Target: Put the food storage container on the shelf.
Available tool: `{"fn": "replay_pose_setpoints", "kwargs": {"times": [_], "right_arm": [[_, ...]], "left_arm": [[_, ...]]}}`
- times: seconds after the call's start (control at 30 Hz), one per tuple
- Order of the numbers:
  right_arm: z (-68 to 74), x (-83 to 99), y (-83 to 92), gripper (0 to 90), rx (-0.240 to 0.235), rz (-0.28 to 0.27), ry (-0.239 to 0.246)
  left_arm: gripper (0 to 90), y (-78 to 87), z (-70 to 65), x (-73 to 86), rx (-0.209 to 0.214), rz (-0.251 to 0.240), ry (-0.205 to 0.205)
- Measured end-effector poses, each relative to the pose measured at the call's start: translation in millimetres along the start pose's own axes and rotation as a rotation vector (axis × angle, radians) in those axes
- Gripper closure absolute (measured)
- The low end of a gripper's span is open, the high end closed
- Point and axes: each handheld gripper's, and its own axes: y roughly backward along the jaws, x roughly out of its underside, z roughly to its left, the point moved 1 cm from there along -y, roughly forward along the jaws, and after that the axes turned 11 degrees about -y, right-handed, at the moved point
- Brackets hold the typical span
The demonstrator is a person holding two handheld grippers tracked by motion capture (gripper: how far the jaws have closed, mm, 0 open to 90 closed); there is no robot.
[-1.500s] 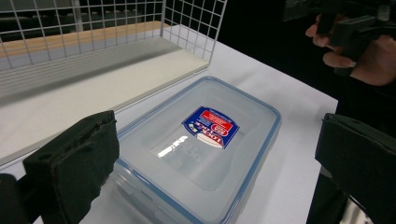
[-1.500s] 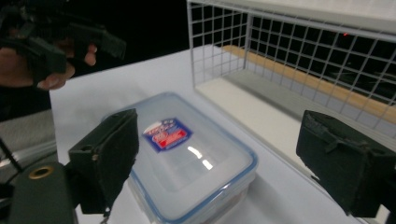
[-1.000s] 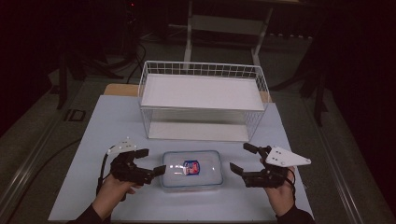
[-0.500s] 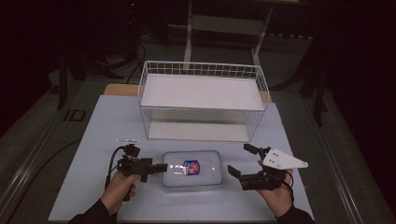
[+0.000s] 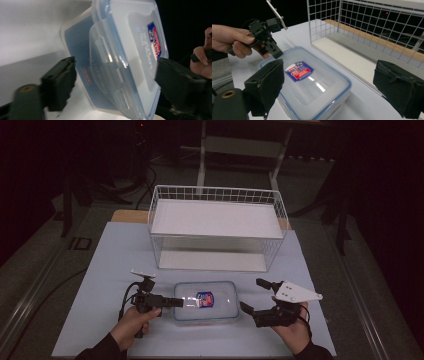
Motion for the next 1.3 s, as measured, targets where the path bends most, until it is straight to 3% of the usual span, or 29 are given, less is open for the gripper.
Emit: {"fn": "replay_pose_setpoints", "kwargs": {"times": [0.23,0.47,0.57,0.8,0.9,1.13,1.3], "right_arm": [[-3.0,5.6,-2.2,13.3,-0.007,0.024,-0.032],[-11.6,18.9,-12.1,13.4,-0.018,0.089,-0.133],[-14.4,22.9,-15.0,13.7,-0.022,0.127,-0.167],[-28.3,32.1,-23.6,14.9,-0.043,0.21,-0.274],[-34.3,35.9,-25.4,15.9,-0.066,0.236,-0.327],[-45.9,45.4,-28.6,25.0,-0.149,0.314,-0.446],[-52.4,50.9,-30.1,42.2,-0.191,0.35,-0.491]], "left_arm": [[44.3,5.8,3.4,2.7,0.043,-0.04,0.03],[46.8,5.8,-1.1,5.1,0.04,-0.032,-0.033],[49.4,6.7,-4.8,6.5,0.057,-0.035,-0.061],[53.5,7.3,-20.8,10.6,0.046,-0.022,-0.175],[54.9,7.2,-24.9,12.2,0.047,-0.022,-0.194],[56.3,6.5,-31.6,14.7,0.044,-0.015,-0.246],[56.6,6.7,-33.0,16.0,0.043,-0.019,-0.259]]}}
